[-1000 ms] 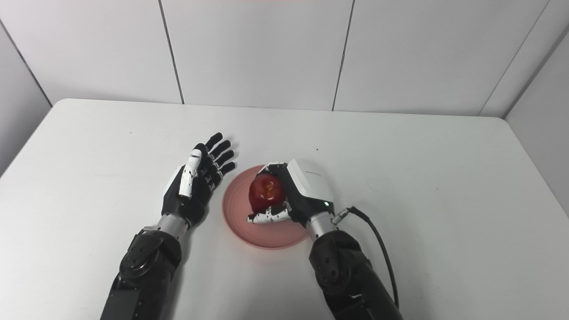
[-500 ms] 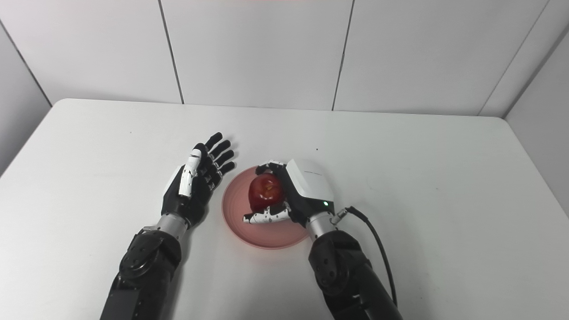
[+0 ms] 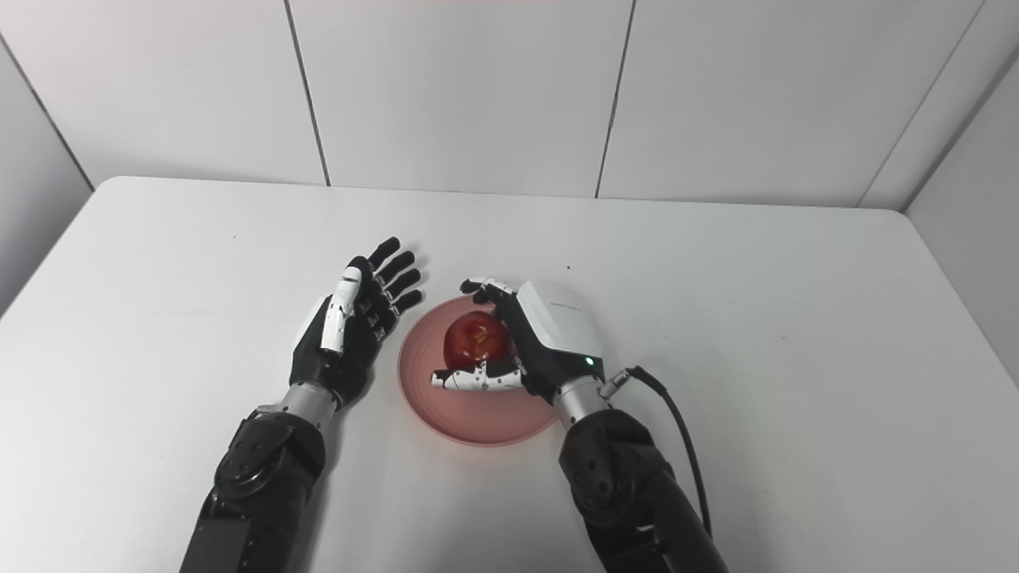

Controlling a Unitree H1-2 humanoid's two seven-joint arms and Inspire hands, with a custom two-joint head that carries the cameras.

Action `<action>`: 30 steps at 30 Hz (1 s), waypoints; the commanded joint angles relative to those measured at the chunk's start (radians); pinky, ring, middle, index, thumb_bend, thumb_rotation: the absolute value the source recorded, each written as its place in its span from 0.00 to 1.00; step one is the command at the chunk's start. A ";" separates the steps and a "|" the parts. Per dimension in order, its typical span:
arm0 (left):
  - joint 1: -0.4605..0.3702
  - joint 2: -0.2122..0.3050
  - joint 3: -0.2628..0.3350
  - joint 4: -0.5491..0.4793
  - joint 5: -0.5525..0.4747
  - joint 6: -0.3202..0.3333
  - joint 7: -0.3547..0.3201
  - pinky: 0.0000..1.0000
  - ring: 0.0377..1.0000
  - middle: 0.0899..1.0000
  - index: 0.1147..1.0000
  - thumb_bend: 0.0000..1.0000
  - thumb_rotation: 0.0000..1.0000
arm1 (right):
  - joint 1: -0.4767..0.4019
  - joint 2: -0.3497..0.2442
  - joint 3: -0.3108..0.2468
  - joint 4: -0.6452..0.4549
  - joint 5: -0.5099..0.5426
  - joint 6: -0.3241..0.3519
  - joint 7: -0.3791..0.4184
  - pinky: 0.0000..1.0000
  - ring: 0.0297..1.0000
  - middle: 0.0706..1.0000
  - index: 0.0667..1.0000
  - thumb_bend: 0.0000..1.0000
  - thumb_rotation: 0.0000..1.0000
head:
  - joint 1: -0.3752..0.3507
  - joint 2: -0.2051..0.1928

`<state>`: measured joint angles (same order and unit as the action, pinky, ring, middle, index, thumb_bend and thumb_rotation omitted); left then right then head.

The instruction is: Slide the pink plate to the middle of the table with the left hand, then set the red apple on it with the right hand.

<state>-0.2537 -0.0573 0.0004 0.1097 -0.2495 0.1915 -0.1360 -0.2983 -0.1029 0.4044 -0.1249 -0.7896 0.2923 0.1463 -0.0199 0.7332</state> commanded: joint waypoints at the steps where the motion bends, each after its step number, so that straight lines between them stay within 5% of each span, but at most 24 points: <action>1: 0.014 -0.009 0.001 0.000 0.006 0.028 0.016 0.88 0.90 0.90 0.88 0.36 1.00 | -0.028 0.001 -0.013 -0.040 0.013 -0.031 -0.008 0.64 0.71 0.76 0.77 1.00 0.49 | 0.001 0.001; 17: 0.013 -0.003 0.003 0.003 -0.004 0.038 0.008 0.89 0.90 0.91 0.88 0.37 1.00 | -0.003 -0.004 -0.059 -0.150 0.097 -0.027 0.005 0.72 0.78 0.83 0.85 1.00 0.55 | 0.001 -0.001; 30: 0.015 -0.006 0.003 -0.005 -0.005 0.042 0.005 0.89 0.91 0.91 0.88 0.37 1.00 | 0.026 0.020 -0.194 -0.237 0.173 -0.068 -0.106 0.73 0.82 0.84 0.87 1.00 0.69 | 0.000 -0.002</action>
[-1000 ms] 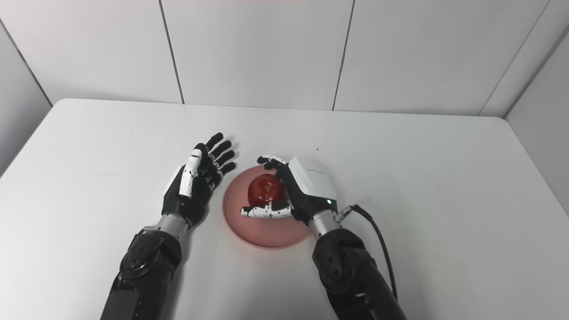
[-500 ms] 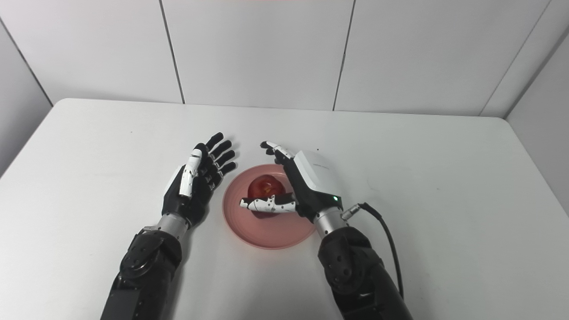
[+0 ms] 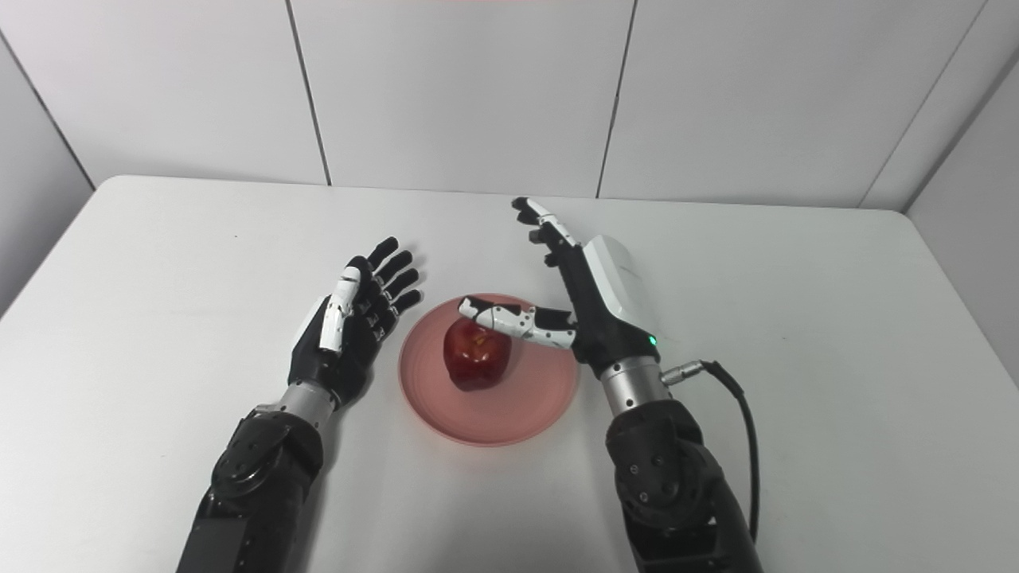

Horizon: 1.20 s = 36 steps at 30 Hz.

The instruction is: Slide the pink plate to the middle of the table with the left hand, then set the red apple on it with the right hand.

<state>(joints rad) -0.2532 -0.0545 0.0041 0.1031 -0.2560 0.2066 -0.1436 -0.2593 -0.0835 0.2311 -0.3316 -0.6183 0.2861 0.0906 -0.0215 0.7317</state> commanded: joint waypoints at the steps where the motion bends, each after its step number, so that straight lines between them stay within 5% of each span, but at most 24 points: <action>1: 0.015 -0.010 0.000 0.001 0.001 0.029 0.013 0.90 0.91 0.91 0.89 0.37 1.00 | -0.009 -0.001 -0.031 -0.027 0.004 -0.070 -0.065 0.73 0.82 0.84 0.86 1.00 0.76 | 0.002 0.000; 6: 0.015 -0.009 0.000 -0.003 0.005 0.031 0.015 0.90 0.91 0.91 0.89 0.37 1.00 | 0.019 -0.002 -0.077 -0.004 0.027 -0.086 -0.120 0.76 0.84 0.86 0.88 1.00 0.97 | 0.001 -0.002; 9: 0.017 -0.005 -0.002 -0.006 0.008 0.029 0.013 0.91 0.91 0.92 0.89 0.37 1.00 | 0.044 0.000 -0.100 0.017 0.047 -0.095 -0.146 0.79 0.86 0.87 0.89 0.96 0.99 | 0.001 -0.002; 14: 0.019 -0.003 -0.006 -0.009 0.018 0.023 0.014 0.91 0.91 0.91 0.89 0.37 1.00 | 0.076 0.015 -0.129 0.063 0.096 -0.130 -0.188 0.78 0.86 0.89 0.91 0.89 1.00 | 0.003 -0.006; 25: 0.032 0.006 -0.011 -0.026 0.030 0.005 0.007 0.92 0.93 0.93 0.91 0.38 1.00 | 0.114 0.093 -0.202 0.167 0.419 -0.168 -0.156 0.95 0.99 0.99 1.00 0.74 1.00 | 0.013 -0.006; 30: 0.038 0.009 -0.011 -0.029 0.025 -0.006 -0.001 0.94 0.94 0.95 0.93 0.38 1.00 | 0.122 0.102 -0.203 0.199 0.480 -0.204 -0.152 0.99 0.99 0.99 1.00 0.48 1.00 | 0.014 -0.009; 36: 0.049 0.007 -0.009 -0.052 0.022 0.010 0.002 0.95 0.95 0.96 0.93 0.38 1.00 | 0.122 0.109 -0.205 0.208 0.504 -0.235 -0.158 1.00 0.99 0.99 1.00 0.39 1.00 | 0.013 -0.010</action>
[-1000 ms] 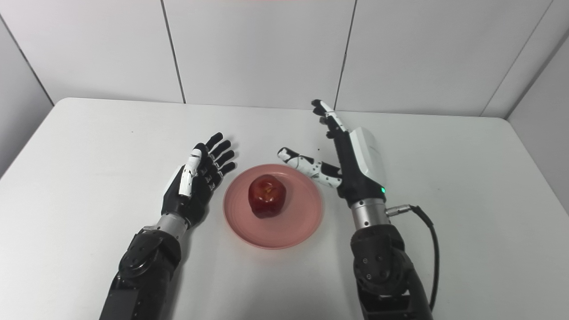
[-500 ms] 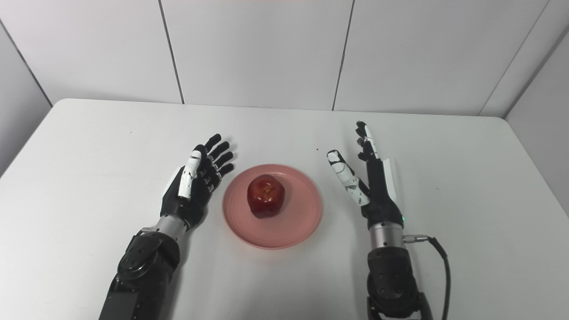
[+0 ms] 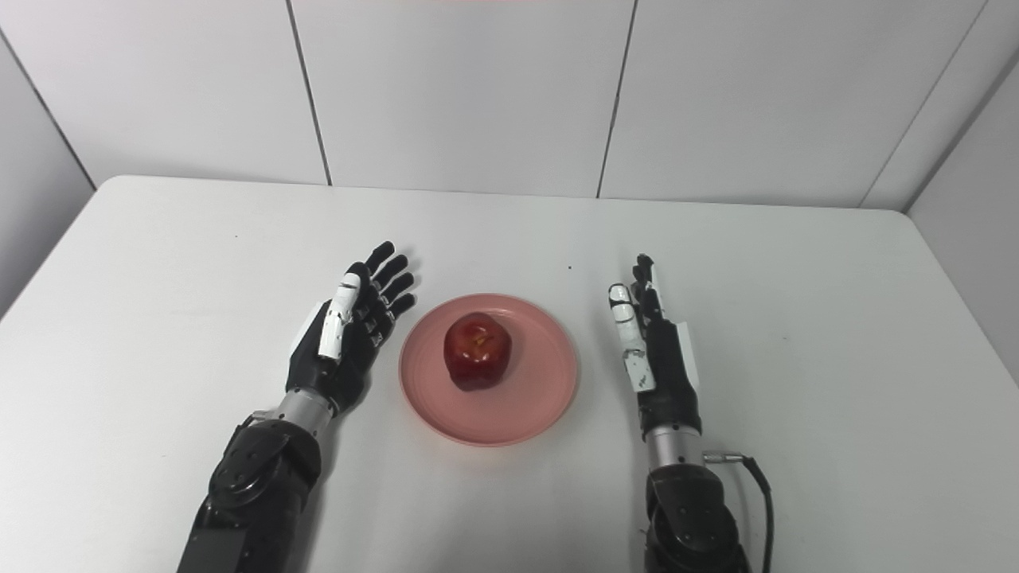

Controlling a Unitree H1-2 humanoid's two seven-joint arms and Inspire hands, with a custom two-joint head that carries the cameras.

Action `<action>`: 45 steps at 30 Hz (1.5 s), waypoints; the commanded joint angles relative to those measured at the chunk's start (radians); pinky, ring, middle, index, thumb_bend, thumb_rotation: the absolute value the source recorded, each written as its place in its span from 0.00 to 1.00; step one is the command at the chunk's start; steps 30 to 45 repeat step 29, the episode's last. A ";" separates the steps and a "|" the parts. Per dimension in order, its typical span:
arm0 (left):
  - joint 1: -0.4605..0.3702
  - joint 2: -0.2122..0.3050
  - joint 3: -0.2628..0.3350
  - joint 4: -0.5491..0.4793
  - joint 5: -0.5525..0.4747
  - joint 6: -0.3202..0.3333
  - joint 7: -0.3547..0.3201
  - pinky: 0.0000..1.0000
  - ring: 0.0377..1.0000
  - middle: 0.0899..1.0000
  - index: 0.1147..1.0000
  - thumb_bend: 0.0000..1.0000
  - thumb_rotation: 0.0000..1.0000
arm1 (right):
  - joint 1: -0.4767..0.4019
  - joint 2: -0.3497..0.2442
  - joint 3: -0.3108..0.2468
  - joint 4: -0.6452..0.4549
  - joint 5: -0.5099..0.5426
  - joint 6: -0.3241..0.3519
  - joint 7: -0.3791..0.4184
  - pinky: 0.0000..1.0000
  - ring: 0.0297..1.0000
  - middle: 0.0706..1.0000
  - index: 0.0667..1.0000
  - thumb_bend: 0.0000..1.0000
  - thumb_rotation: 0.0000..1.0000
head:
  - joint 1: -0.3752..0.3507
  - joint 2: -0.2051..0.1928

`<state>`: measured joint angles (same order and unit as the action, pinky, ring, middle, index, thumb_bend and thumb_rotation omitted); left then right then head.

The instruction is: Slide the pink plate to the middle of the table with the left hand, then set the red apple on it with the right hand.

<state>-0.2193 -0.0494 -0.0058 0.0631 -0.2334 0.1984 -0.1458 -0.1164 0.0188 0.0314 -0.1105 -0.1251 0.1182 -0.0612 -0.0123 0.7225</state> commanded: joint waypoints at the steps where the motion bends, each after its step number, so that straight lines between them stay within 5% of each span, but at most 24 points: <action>1: 0.016 0.003 0.001 -0.015 -0.003 0.019 0.002 0.95 0.96 0.96 0.93 0.38 1.00 | -0.021 0.007 -0.006 -0.013 0.013 -0.070 -0.007 1.00 0.99 0.99 0.99 0.39 1.00 | 0.004 0.000; 23: 0.030 0.000 -0.008 -0.039 0.003 0.037 0.005 0.96 0.96 0.97 0.95 0.37 1.00 | -0.016 0.000 -0.002 -0.005 0.030 -0.087 0.004 0.99 0.98 0.99 1.00 0.28 1.00 | 0.013 -0.003; 45: 0.030 -0.002 -0.007 -0.041 0.003 0.038 0.008 0.96 0.97 0.97 0.95 0.37 1.00 | -0.015 -0.005 0.003 -0.008 0.023 -0.080 0.009 0.97 0.99 0.99 1.00 0.27 1.00 | 0.018 -0.001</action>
